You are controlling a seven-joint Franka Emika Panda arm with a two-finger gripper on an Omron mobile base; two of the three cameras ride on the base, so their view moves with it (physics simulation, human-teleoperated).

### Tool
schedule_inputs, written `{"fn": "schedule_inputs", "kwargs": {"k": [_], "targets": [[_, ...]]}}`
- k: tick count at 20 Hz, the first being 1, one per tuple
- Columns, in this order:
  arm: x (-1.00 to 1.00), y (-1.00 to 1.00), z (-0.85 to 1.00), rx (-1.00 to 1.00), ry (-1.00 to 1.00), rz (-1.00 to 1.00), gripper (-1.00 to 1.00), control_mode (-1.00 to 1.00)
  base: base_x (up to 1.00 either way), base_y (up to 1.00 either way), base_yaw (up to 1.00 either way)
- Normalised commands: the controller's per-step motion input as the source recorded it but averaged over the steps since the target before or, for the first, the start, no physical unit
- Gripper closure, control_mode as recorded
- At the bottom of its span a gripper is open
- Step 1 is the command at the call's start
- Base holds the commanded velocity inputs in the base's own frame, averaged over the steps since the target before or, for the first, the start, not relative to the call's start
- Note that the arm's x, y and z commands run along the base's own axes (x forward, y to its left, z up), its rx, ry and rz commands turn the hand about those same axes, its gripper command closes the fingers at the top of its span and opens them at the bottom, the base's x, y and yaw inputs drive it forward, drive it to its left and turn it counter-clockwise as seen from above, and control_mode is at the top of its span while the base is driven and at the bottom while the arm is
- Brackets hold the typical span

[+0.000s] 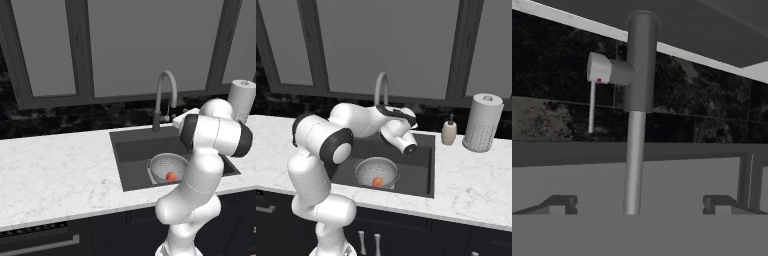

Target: Put the colander in the sink, put the peach in the colander, and turn on the sink faucet and pour water over the colander.

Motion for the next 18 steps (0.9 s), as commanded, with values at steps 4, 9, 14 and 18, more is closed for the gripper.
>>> {"fn": "schedule_inputs", "kwargs": {"k": [4,9,14,18], "targets": [[0.21,0.0,-0.14,0.03,0.0,0.0,-1.0,-1.0,0.0,0.0,0.0],[0.19,0.0,-0.13,0.0,0.0,0.0,-1.0,-1.0,0.0,0.0,0.0],[0.21,0.0,-0.16,0.0,0.0,0.0,-1.0,-1.0,0.0,0.0,0.0],[0.23,0.0,-0.22,0.0,0.0,0.0,-1.0,-1.0,0.0,0.0,0.0]]}}
